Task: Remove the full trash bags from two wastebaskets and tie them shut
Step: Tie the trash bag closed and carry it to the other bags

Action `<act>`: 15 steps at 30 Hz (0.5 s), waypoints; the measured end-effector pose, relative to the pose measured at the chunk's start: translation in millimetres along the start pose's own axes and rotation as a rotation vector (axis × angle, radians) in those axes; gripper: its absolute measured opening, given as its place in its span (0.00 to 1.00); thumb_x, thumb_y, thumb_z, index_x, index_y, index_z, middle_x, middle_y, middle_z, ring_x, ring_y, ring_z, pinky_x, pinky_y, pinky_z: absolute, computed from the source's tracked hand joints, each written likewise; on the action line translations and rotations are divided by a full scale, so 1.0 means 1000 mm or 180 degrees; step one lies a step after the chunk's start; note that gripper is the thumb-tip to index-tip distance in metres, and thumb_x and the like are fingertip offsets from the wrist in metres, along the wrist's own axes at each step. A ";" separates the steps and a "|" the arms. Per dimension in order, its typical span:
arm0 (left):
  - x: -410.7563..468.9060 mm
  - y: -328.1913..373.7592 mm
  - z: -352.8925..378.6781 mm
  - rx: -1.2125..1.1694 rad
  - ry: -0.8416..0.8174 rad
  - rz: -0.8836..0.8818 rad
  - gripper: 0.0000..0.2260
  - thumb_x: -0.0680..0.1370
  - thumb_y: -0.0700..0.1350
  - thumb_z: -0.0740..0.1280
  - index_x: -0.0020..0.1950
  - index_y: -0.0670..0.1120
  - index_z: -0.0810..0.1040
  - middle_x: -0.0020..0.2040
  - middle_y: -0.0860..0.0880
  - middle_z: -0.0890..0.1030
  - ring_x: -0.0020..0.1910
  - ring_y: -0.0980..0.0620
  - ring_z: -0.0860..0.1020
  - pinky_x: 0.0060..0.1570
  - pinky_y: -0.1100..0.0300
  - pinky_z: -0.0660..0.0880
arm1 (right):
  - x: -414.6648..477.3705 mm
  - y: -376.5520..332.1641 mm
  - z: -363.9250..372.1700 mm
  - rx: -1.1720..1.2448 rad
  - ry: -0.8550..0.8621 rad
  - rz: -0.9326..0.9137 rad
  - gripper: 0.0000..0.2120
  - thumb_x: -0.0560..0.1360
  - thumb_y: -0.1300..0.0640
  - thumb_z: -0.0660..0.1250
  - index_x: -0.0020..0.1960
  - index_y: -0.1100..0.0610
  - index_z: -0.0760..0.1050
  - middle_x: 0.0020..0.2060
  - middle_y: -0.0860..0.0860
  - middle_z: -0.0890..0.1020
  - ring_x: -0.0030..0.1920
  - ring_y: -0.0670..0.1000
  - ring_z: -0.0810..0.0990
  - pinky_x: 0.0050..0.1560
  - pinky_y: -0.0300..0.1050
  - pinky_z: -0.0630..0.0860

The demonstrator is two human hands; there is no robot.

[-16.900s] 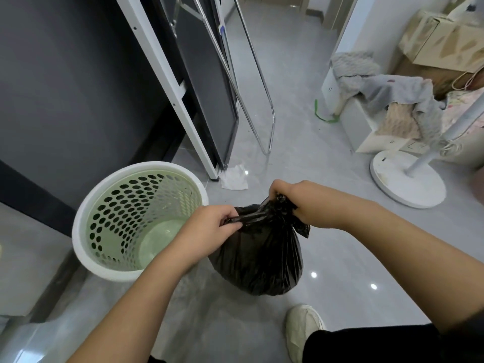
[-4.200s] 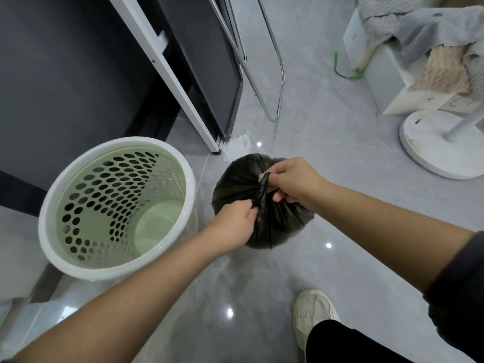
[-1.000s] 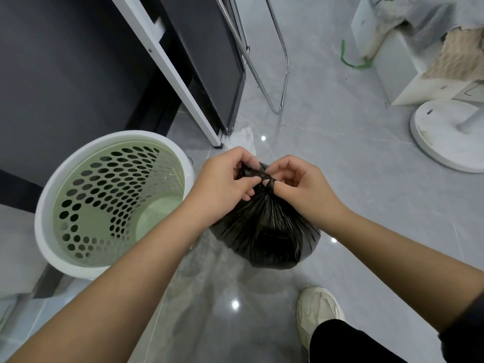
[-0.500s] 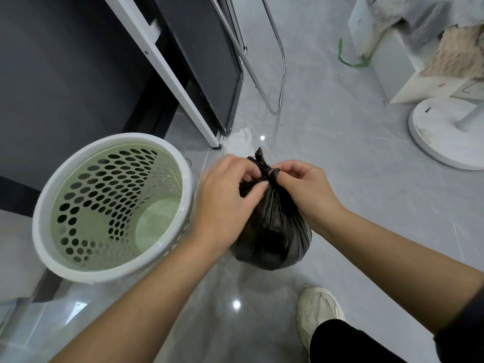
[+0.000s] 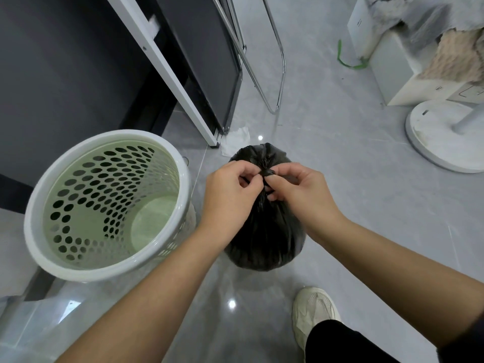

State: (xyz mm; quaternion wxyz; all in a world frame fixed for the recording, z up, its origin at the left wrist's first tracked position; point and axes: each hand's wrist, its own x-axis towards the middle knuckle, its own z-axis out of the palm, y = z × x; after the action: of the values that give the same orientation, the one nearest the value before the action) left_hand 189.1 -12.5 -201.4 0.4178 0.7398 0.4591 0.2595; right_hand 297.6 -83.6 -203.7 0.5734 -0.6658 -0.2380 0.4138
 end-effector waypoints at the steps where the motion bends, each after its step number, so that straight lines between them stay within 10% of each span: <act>1: 0.002 0.000 -0.001 0.0003 -0.0044 -0.0008 0.05 0.73 0.41 0.68 0.43 0.51 0.82 0.35 0.59 0.79 0.35 0.65 0.75 0.36 0.77 0.69 | 0.000 0.000 -0.001 -0.0052 -0.0116 0.0014 0.02 0.74 0.66 0.68 0.46 0.62 0.79 0.37 0.54 0.81 0.35 0.44 0.79 0.37 0.35 0.76; 9: -0.001 -0.007 -0.003 0.0076 -0.0107 0.0022 0.05 0.73 0.41 0.69 0.42 0.51 0.80 0.35 0.56 0.80 0.35 0.61 0.76 0.36 0.72 0.71 | 0.001 0.004 -0.007 0.0289 -0.0853 0.0599 0.07 0.78 0.62 0.63 0.44 0.58 0.77 0.36 0.50 0.75 0.36 0.44 0.72 0.38 0.37 0.68; 15: -0.006 -0.004 -0.002 0.0251 -0.0070 0.0386 0.03 0.74 0.45 0.70 0.47 0.49 0.82 0.40 0.56 0.82 0.40 0.60 0.78 0.42 0.71 0.74 | 0.003 0.002 -0.005 0.0370 -0.0304 0.0486 0.07 0.77 0.60 0.65 0.43 0.55 0.80 0.37 0.50 0.79 0.40 0.46 0.76 0.39 0.40 0.71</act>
State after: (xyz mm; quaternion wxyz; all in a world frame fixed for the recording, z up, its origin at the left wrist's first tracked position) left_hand 182.5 -16.6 -203.4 0.3768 0.7850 0.4187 0.2578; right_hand 303.5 -84.5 -207.0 0.5658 -0.6272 -0.1893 0.5007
